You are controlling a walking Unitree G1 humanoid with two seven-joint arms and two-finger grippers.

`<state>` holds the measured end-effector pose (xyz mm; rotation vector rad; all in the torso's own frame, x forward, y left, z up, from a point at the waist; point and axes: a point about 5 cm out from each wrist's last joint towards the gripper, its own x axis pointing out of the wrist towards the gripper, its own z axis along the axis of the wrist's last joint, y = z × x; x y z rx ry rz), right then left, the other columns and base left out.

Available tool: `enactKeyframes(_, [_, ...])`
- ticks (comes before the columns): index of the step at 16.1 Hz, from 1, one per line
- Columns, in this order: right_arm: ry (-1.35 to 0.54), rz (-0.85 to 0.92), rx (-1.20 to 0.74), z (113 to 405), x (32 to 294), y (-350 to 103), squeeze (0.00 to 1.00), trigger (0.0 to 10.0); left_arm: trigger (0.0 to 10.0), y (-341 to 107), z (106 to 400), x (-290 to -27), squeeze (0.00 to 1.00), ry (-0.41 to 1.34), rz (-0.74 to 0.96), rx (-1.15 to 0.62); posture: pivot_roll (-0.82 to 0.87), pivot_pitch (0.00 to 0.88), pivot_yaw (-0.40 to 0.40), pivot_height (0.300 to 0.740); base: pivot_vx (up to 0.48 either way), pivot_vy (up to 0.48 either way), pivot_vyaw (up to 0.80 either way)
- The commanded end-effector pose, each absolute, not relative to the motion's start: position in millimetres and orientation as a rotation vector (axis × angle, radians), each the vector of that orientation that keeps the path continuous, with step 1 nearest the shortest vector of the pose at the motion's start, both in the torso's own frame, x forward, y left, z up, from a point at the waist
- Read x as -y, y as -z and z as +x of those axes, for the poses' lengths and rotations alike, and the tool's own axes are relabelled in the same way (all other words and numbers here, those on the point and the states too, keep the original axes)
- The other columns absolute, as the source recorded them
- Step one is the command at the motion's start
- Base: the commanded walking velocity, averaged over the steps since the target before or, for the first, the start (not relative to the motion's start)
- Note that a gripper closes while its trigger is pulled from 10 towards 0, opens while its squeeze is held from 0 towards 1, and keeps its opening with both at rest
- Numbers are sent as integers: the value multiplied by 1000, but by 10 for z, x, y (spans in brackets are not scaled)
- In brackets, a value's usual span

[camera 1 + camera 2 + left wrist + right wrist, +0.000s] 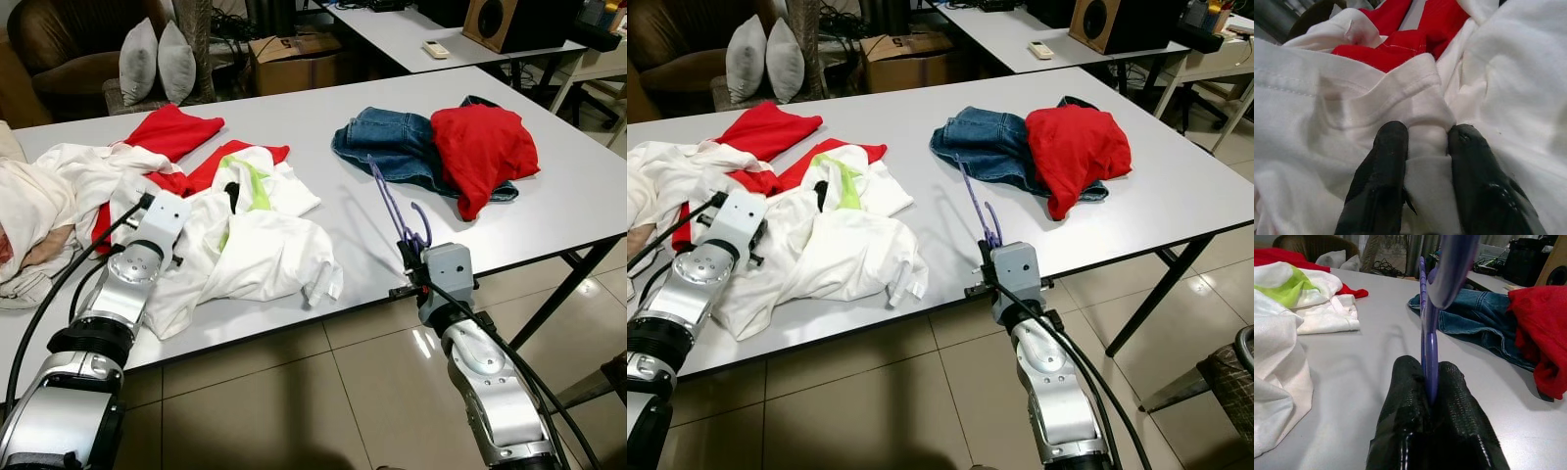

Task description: Hang hanger

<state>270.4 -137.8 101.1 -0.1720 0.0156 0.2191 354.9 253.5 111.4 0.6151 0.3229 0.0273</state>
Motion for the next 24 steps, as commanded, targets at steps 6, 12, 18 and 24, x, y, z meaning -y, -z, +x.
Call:
enactKeyframes(6, [-238, -175, -69, 2652, 1368, -927, 0, 10000, 0, -1157, 3546, -2641, 0, -65, 559, -291, -164, 0, 37, 740, 0, 0, 0])
enactKeyframes(12, [-243, -178, -77, 2633, 1365, -914, 0, 10000, 0, -1176, 3552, -2617, 0, -45, 520, -251, -164, 0, 37, 740, 0, 0, 0])
enactKeyframes(18, [-230, -175, -79, 2609, 1353, -912, 0, 10000, 0, -1454, 3588, -2461, 0, 64, 177, 11, -174, 0, 53, 740, 0, 0, 0])
enactKeyframes(24, [-243, -165, -69, 2639, 1331, -912, 0, 10000, 0, -2173, 3422, -2676, 0, 224, -653, 466, -118, 0, 27, 740, 0, 0, 0])
